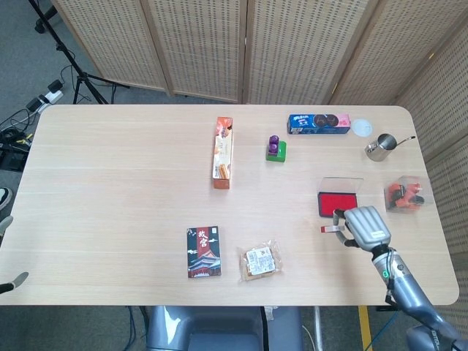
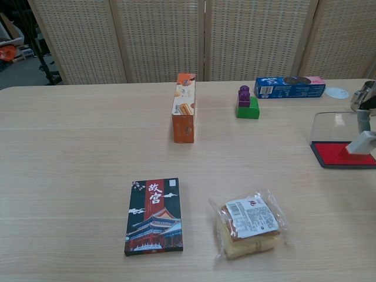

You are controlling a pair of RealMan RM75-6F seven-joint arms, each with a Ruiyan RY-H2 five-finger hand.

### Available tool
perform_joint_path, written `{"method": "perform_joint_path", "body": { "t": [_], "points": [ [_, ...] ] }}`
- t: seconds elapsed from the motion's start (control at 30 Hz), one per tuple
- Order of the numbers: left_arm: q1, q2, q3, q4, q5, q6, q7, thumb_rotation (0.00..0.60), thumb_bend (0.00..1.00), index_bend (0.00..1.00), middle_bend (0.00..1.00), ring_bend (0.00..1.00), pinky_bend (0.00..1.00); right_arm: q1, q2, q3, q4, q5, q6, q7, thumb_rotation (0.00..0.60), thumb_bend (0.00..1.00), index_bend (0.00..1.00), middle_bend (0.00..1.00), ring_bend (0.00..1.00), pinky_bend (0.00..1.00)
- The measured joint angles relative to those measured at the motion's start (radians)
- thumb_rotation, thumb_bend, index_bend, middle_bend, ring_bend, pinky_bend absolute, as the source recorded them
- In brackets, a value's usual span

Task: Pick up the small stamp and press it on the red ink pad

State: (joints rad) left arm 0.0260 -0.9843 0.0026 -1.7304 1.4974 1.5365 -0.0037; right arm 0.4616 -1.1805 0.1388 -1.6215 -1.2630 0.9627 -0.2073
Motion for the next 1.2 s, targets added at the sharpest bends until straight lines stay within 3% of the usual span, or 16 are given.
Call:
{"method": "perform_joint_path", "body": {
  "t": [0.2,0.47,0.87,1.2],
  "points": [
    [-0.007,-0.002,-0.007,-0.001,-0.018,-0.015,0.007,0.6,0.03,0.0,0.0,0.0,0.0,0.085,0.023,0.037,0.0,0.203,-0.095,-0.128,0.6,0.52,0.55,0.95,1.0,1.0],
    [-0.02,-0.005,-0.01,-0.007,-0.037,-0.044,0.021,0.6,0.03,0.0,0.0,0.0,0.0,0.188,-0.026,0.024,0.126,0.416,-0.173,-0.265,0.6,0.54,0.55,0.95,1.0,1.0],
    [-0.033,-0.015,-0.014,-0.014,-0.063,-0.071,0.052,0.6,0.03,0.0,0.0,0.0,0.0,0.273,-0.114,-0.016,0.279,0.558,-0.225,-0.32,0.6,0.55,0.55,0.95,1.0,1.0],
    [-0.039,-0.016,-0.017,-0.016,-0.077,-0.083,0.055,0.6,0.03,0.0,0.0,0.0,0.0,0.294,-0.166,-0.026,0.339,0.554,-0.233,-0.291,0.6,0.57,0.55,0.95,1.0,1.0]
  ]
}}
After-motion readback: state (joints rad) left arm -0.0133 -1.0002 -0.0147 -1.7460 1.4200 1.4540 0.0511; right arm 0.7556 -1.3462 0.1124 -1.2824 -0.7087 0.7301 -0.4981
